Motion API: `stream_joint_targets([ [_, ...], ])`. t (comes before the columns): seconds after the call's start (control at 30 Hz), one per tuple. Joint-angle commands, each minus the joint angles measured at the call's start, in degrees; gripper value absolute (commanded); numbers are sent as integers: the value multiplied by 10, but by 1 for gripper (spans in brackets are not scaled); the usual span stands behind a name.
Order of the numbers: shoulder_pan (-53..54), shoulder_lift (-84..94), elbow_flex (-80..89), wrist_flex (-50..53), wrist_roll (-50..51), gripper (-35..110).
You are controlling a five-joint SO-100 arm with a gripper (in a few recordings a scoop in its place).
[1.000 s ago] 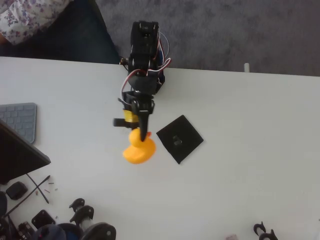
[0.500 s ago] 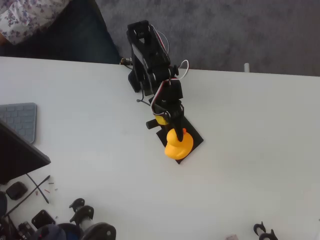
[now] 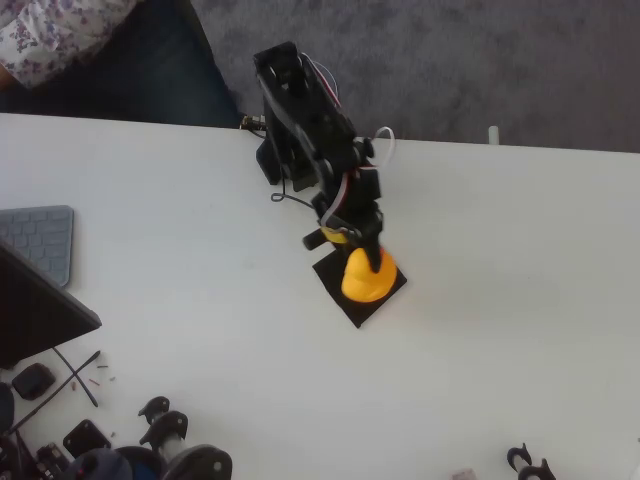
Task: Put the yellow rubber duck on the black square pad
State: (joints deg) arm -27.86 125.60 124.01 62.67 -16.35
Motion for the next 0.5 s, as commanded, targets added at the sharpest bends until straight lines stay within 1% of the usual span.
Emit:
stream_joint_targets([
  [0.0, -52, -43, -27, 5, -1, 13],
  [0.1, -60, -69, -28, 4, 0, 13],
  [0.47, -41, -72, -19, 7, -3, 13],
])
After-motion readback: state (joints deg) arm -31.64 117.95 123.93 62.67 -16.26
